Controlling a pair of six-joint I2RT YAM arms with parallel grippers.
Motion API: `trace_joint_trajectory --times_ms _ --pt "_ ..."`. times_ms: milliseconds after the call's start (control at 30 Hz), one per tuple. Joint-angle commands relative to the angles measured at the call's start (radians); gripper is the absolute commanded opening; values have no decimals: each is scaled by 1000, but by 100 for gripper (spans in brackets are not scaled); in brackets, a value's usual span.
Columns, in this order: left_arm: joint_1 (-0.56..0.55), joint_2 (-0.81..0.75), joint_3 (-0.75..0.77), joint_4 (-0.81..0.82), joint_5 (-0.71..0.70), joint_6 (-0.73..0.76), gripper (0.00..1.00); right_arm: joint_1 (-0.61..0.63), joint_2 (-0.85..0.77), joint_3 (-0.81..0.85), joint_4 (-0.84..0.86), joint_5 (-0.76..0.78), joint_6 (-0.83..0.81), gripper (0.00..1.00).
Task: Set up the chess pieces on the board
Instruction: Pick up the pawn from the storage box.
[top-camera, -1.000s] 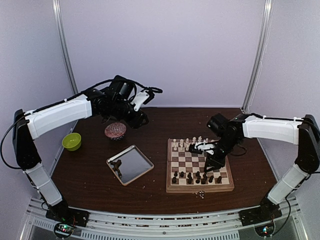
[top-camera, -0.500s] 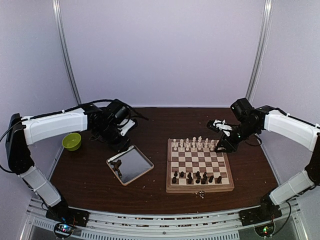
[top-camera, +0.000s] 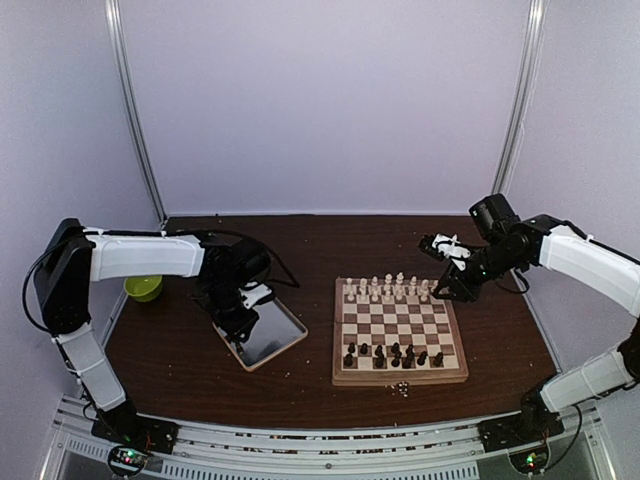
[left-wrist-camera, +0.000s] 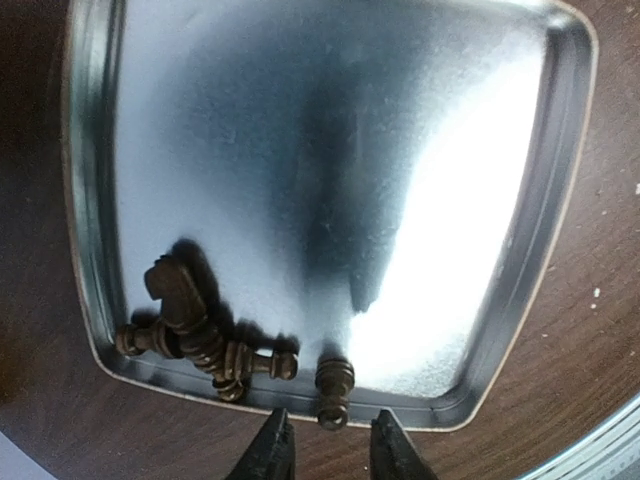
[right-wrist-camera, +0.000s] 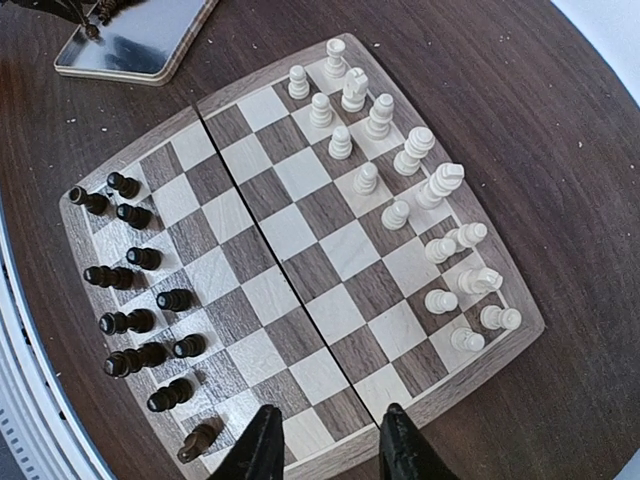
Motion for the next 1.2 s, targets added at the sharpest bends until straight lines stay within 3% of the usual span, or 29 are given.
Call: trace_joint_trajectory --times_ms 0,667,967,1167 --pt "-5 42 25 -13 9 24 31 -4 -27 -30 35 55 -13 35" --pt "-9 80 -26 -14 8 24 26 -4 9 -21 31 56 -13 35" --pt "-22 98 -7 -24 28 27 13 -4 18 -18 27 55 -16 35" --pt "-25 59 93 -9 145 26 10 -4 17 -21 29 59 -15 35"
